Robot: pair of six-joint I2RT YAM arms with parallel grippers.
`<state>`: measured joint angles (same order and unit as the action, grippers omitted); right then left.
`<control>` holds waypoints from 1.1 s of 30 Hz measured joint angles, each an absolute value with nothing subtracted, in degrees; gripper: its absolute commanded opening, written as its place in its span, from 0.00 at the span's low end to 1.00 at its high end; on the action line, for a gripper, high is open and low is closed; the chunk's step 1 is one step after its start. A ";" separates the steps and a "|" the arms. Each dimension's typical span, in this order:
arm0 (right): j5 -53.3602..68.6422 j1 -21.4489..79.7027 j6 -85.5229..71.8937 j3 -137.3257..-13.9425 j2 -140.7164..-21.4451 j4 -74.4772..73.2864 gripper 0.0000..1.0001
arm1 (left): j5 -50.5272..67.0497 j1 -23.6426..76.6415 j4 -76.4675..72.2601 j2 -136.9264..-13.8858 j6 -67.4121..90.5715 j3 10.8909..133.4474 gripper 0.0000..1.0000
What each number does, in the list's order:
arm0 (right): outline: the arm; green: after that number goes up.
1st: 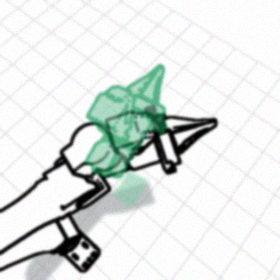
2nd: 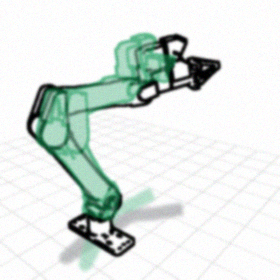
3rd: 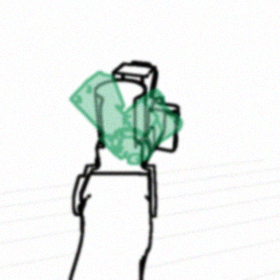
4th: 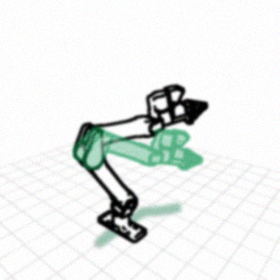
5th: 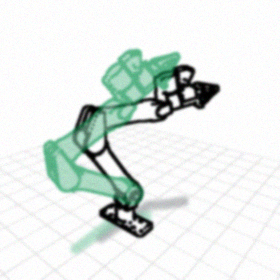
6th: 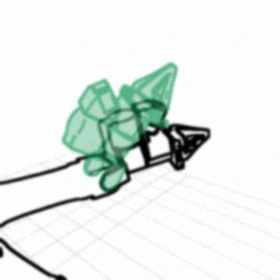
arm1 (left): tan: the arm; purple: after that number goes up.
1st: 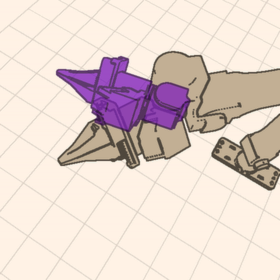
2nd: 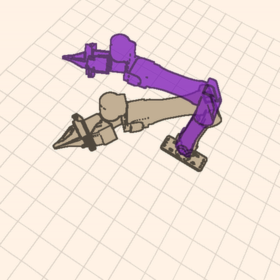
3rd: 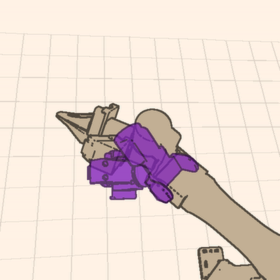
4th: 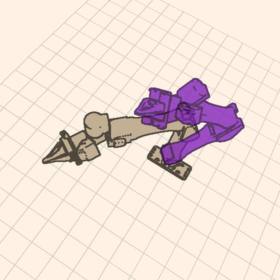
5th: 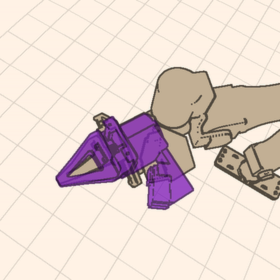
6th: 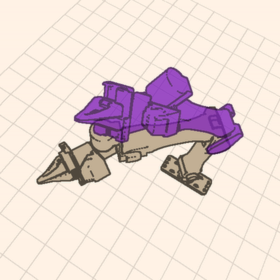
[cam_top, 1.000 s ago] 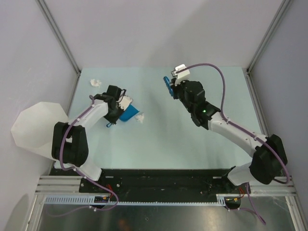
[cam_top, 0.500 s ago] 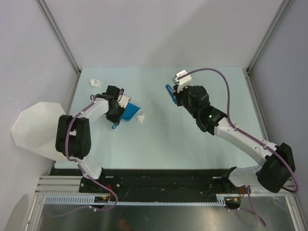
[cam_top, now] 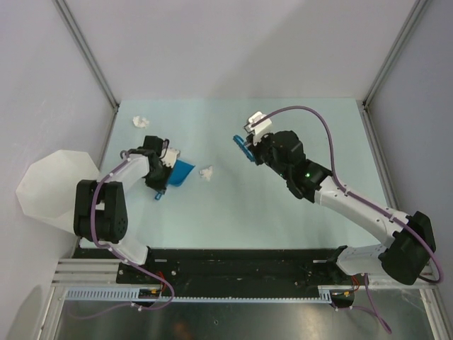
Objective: Sweep away the paper scraps from the table
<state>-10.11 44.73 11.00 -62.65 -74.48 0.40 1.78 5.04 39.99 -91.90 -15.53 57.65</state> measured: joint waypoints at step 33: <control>40.53 43.55 21.56 -62.63 -71.77 -9.34 0.00 | 31.64 34.61 51.86 -66.74 -28.49 71.57 0.97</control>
